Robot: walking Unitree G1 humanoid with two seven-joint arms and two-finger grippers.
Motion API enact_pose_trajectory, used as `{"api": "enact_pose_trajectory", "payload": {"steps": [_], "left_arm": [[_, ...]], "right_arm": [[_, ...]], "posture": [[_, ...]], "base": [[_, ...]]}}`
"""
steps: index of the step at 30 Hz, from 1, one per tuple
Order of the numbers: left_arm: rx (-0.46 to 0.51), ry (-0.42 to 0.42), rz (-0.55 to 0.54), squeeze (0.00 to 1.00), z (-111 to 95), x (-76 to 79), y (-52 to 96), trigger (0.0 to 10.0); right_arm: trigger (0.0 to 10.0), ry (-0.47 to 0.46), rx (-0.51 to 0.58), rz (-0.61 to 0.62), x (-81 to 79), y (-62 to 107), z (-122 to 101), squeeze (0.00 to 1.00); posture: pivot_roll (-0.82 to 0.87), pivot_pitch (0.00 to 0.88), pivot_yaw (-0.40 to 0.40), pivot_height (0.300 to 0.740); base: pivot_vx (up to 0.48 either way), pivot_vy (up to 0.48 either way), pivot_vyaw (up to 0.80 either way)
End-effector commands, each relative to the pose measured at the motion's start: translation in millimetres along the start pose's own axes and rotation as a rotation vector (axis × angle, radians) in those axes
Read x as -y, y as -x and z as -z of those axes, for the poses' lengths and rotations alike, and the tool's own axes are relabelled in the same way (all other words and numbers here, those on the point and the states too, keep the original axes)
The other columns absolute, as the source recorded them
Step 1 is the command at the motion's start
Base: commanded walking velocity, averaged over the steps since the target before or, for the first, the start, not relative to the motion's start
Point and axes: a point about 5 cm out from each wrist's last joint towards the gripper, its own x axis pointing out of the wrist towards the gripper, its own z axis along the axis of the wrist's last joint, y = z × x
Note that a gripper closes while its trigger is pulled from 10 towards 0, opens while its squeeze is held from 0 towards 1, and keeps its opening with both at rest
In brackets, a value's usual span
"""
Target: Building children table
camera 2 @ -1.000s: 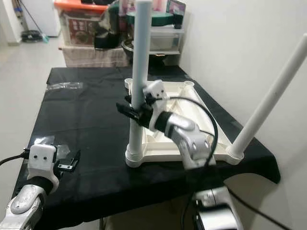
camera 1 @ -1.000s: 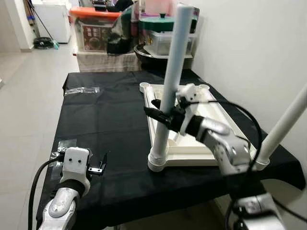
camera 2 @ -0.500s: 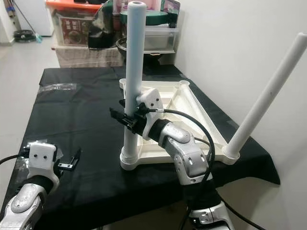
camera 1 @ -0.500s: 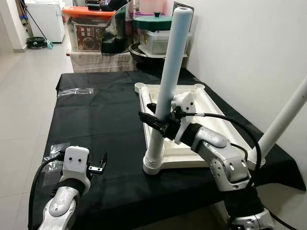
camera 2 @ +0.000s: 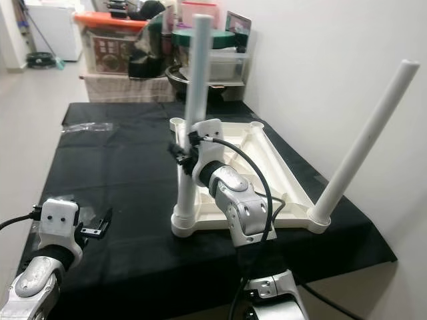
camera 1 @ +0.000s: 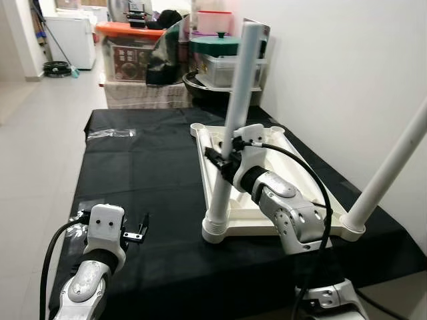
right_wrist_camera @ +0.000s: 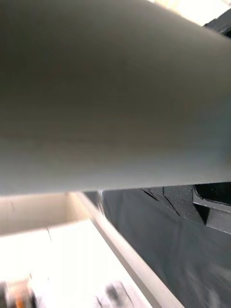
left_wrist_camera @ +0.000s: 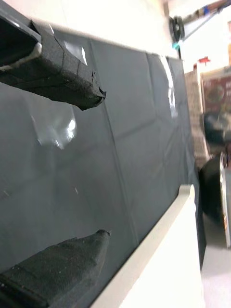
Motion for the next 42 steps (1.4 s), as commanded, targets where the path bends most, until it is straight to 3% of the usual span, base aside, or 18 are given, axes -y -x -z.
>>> {"api": "enact_pose_trajectory", "payload": {"steps": [1, 2, 9, 11, 14, 16, 20, 25, 27, 34, 38, 42], "left_arm": [[-0.008, -0.002, -0.011, 0.0, 3, -1.5, 1.2, 10.0], [-0.007, -0.004, -0.015, 0.0, 3, -2.0, 1.5, 10.0], [-0.006, -0.007, -0.02, 0.0, 3, -2.3, 1.1, 10.0], [-0.001, -0.006, -0.026, 0.0, 2, -2.2, -0.2, 10.0], [-0.001, -0.005, -0.027, 0.0, 2, -2.4, -0.3, 10.0], [-0.001, -0.004, -0.027, 0.0, 2, -2.4, -0.2, 10.0], [-0.008, -0.002, -0.028, 0.0, 4, -2.4, 0.4, 10.0], [-0.009, -0.002, -0.027, 0.0, 4, -2.1, 0.6, 10.0], [-0.011, -0.003, -0.024, 0.0, 5, -1.8, 0.4, 10.0], [-0.011, -0.005, -0.025, 0.0, 4, -2.3, -0.2, 10.0], [-0.012, -0.004, -0.025, 0.0, 5, -1.9, 0.0, 10.0], [-0.011, -0.003, -0.024, 0.0, 5, -1.5, -0.1, 10.0]], "right_arm": [[10.0, 0.051, -0.236, 0.268, 43.6, 14.3, 58, 0.0], [10.0, 0.088, -0.192, 0.346, 53.8, 18.9, 55, 0.0], [10.0, 0.158, -0.148, 0.461, 70.2, 24.5, 51, 0.0], [10.0, 0.197, -0.112, 0.579, 87.6, 24.9, 43, 0.0], [10.0, 0.17, -0.107, 0.623, 94.5, 23.3, 42, 0.0], [10.0, 0.162, -0.105, 0.628, 95.1, 22.9, 43, 0.0], [10.0, 0.031, -0.16, 0.665, 98.0, 22.6, 54, 0.0], [10.0, -0.002, -0.199, 0.683, 97.8, 22.8, 62, 0.0], [10.0, -0.075, -0.269, 0.727, 98.3, 24.7, 77, 0.0], [10.0, -0.06, -0.26, 0.758, 101.9, 24.6, 77, 0.0], [10.0, 0.037, -0.223, 0.694, 91.5, 16.4, 66, 0.0], [10.0, 0.053, -0.23, 0.662, 87.6, 13.1, 66, 0.0]], "posture": [[0.06, 0.0, -0.088, 0.74], [0.06, 0.0, -0.087, 0.74], [0.06, 0.0, -0.087, 0.74], [0.06, 0.0, -0.089, 0.74], [0.06, 0.0, -0.089, 0.74], [0.06, 0.0, -0.089, 0.74], [0.06, 0.0, -0.092, 0.74], [0.06, 0.0, -0.092, 0.74], [0.06, 0.0, -0.091, 0.74], [0.06, 0.0, -0.091, 0.74], [0.06, 0.0, -0.094, 0.74], [0.06, 0.0, -0.096, 0.74]], "base": [[0.0, 0.0, 0.0], [0.0, 0.0, 0.0], [0.0, 0.0, 0.0], [0.0, 0.0, 0.0], [0.0, 0.0, 0.0], [0.0, 0.0, 0.0], [0.0, 0.0, 0.0], [0.0, 0.0, 0.0], [0.0, 0.0, 0.0], [0.0, 0.0, 0.0], [0.0, 0.0, 0.0], [0.0, 0.0, 0.0]]}}
